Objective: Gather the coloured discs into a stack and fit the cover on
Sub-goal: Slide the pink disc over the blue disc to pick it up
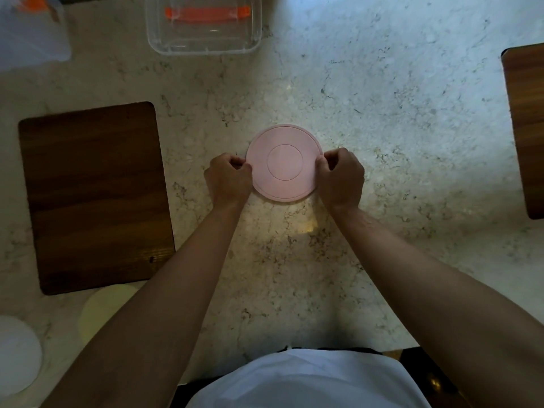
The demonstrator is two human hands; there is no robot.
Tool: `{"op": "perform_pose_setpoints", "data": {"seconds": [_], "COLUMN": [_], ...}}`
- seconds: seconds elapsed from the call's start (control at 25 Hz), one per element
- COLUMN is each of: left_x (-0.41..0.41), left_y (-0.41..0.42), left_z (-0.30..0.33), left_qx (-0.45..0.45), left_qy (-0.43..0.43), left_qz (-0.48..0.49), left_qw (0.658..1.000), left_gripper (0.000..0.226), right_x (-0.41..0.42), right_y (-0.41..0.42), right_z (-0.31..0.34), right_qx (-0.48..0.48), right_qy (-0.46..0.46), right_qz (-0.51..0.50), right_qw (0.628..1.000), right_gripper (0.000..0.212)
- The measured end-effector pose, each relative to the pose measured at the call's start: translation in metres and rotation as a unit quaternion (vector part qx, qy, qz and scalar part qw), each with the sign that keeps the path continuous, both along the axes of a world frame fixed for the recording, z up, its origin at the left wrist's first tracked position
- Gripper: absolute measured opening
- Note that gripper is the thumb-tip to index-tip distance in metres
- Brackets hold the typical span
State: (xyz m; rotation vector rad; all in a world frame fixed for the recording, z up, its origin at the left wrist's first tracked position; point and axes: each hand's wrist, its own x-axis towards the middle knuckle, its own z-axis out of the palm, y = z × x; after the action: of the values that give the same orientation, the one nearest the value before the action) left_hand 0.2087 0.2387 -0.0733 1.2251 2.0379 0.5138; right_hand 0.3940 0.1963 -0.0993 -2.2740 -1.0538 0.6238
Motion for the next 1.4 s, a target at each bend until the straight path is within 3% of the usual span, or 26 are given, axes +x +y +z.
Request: {"op": "perform_pose_setpoints", "data": {"seconds": [0.56,0.8,0.96,1.24,1.4], "left_x": [0.014,0.022,0.022,0.014,-0.004], "left_y": [0.000,0.001,0.006,-0.003,-0.028], "left_z": [0.001,0.007,0.006,0.020,0.023], "left_qx": [-0.004,-0.012,-0.066,-0.084,-0.094], "left_qy": [0.091,0.060,0.040,-0.009,-0.009], "left_qz": [-0.016,0.060,0.042,0.051,0.046], "left_qw": [0.996,0.996,0.996,0.995,0.994], "left_gripper": [0.018,0.021,0.019,0.009,0.017], "right_x": [-0.010,-0.001,0.002,-0.001,-0.011], "right_y": [0.007,0.025,0.022,-0.002,-0.021], "right_z": [0.007,0.022,0.027,0.036,0.041], "right_qx": [-0.057,-0.126,-0.125,-0.131,-0.117], "right_qy": [-0.013,0.051,0.062,0.116,0.137], "right_qz": [-0.047,-0.036,-0.007,-0.037,0.011], "right_qw": [0.997,0.990,0.990,0.984,0.984], "right_gripper": [0.012,0.020,0.020,0.024,0.011]}}
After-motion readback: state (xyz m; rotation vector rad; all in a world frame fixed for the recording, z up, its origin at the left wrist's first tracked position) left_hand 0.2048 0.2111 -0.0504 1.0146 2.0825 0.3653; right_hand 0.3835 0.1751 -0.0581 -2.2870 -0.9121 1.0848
